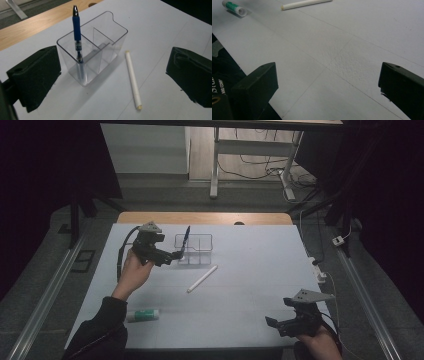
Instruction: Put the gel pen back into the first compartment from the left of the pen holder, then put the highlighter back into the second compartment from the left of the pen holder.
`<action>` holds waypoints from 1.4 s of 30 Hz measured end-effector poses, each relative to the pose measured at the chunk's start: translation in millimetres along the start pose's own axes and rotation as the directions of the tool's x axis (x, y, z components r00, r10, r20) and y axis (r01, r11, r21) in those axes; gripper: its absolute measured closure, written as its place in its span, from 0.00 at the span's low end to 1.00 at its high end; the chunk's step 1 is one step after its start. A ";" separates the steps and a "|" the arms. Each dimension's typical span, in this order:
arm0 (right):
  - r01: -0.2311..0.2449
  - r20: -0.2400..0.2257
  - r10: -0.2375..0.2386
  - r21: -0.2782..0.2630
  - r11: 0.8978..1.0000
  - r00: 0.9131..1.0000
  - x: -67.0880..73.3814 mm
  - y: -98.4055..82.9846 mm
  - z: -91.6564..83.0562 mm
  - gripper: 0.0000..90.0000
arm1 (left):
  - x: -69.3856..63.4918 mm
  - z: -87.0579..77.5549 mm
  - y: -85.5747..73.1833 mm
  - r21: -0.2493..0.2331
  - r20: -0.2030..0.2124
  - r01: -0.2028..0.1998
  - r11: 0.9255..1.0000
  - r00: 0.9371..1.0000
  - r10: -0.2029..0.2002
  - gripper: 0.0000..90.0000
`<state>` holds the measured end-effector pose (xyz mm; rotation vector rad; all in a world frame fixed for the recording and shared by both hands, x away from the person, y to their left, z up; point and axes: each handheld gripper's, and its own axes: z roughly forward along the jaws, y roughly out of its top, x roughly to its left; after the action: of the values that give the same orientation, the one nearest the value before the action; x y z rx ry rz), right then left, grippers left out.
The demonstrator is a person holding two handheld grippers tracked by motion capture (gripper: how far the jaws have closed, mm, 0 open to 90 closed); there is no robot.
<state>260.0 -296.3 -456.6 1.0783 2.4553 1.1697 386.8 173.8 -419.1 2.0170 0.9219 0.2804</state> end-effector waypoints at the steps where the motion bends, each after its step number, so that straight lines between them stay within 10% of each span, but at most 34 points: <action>1: 0.002 0.005 -0.002 0.001 1.000 1.000 0.0 0.0 -0.2 0.02 | -0.3 0.4 -0.7 0.000 0.009 -0.005 1.000 1.000 0.005 0.00; 26: 0.005 0.000 -0.005 0.000 1.000 1.000 0.1 0.2 0.1 0.02 | -41.5 49.5 -6.7 0.172 0.058 -0.098 0.980 0.994 0.090 0.00; 42: 0.004 0.000 -0.004 0.001 1.000 1.000 -0.1 0.2 0.0 0.02 | -60.1 104.2 2.7 0.285 0.128 -0.173 0.943 0.982 0.142 0.00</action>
<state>260.1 -296.4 -456.4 1.0733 2.4569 1.1670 399.0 65.5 -470.0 2.3629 0.7713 0.1254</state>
